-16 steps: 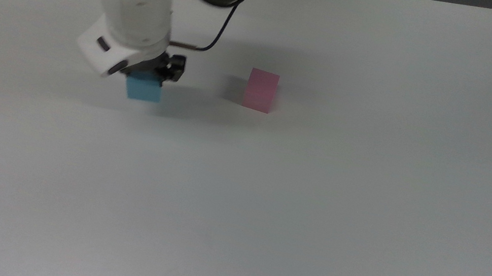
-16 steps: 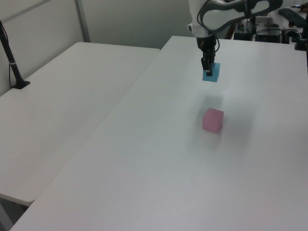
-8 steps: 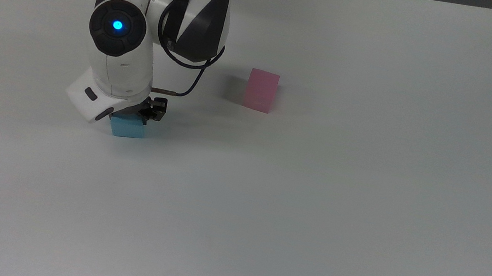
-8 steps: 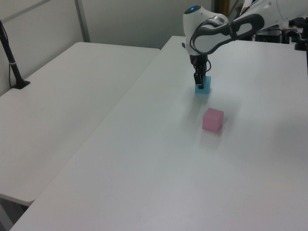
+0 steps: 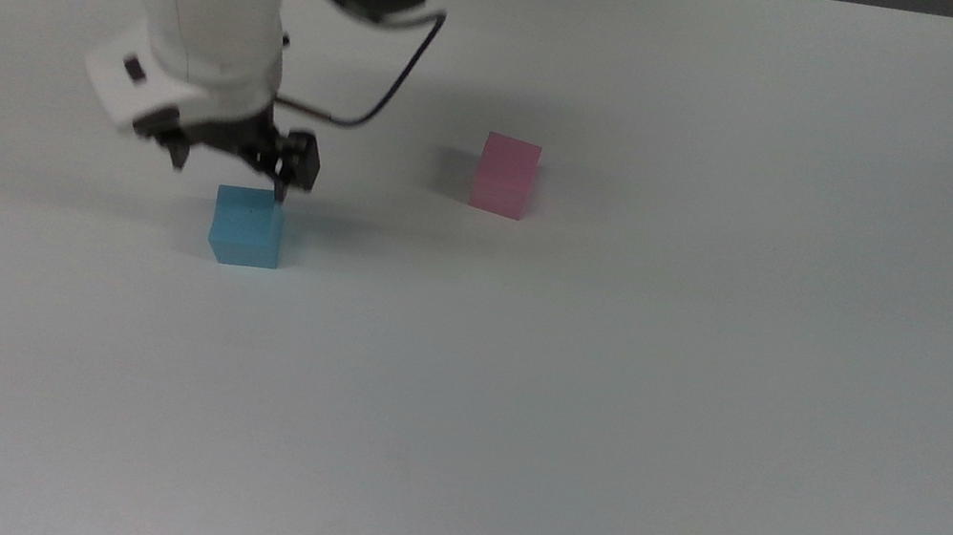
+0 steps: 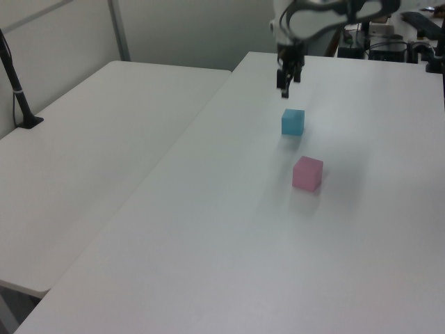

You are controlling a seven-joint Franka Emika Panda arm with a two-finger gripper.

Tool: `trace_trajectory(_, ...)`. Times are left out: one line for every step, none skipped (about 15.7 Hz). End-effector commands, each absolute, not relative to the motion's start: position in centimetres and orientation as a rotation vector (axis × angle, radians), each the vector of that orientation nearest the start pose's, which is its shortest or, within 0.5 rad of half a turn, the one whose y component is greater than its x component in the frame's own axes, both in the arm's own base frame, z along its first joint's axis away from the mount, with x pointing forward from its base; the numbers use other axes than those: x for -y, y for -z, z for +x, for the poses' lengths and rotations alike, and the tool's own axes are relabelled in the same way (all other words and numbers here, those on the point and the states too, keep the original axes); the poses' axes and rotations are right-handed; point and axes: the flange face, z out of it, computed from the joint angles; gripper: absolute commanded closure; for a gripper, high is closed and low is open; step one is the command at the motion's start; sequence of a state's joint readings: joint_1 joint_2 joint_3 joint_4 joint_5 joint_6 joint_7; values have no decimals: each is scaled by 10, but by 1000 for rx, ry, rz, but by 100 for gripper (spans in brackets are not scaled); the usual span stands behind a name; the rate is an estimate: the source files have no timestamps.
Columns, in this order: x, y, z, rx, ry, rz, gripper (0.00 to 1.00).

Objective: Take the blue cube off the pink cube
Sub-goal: 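Open the gripper and raise it away from the light-blue cube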

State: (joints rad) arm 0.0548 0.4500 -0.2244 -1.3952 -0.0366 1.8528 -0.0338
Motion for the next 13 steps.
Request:
trace_trajectory(53,-546,607,-183,-110,-3239,0)
trace_trajectory(42,-565,591,-155,-119,-3229,0)
trace_trajectory(31,-577,575,-123,-126,-3223,0)
trace_trajectory(16,-586,560,-78,-129,-3221,0)
trace_trajectory(10,-592,548,-61,-131,-3217,0)
trace_trajectory(6,-594,538,-47,-148,-3214,0)
trace_trajectory(5,-597,531,-45,-160,-3212,0)
trace_trajectory(5,-599,529,-73,-164,-3212,0)
trace_trajectory(8,-601,530,-120,-161,-3212,0)
trace_trajectory(10,-605,531,-148,-146,-3211,0)
trace_trajectory(12,-608,531,-156,-143,-3213,0)
trace_trajectory(13,-608,531,-164,-155,-3212,0)
trace_trajectory(14,-608,530,-167,-165,-3211,0)
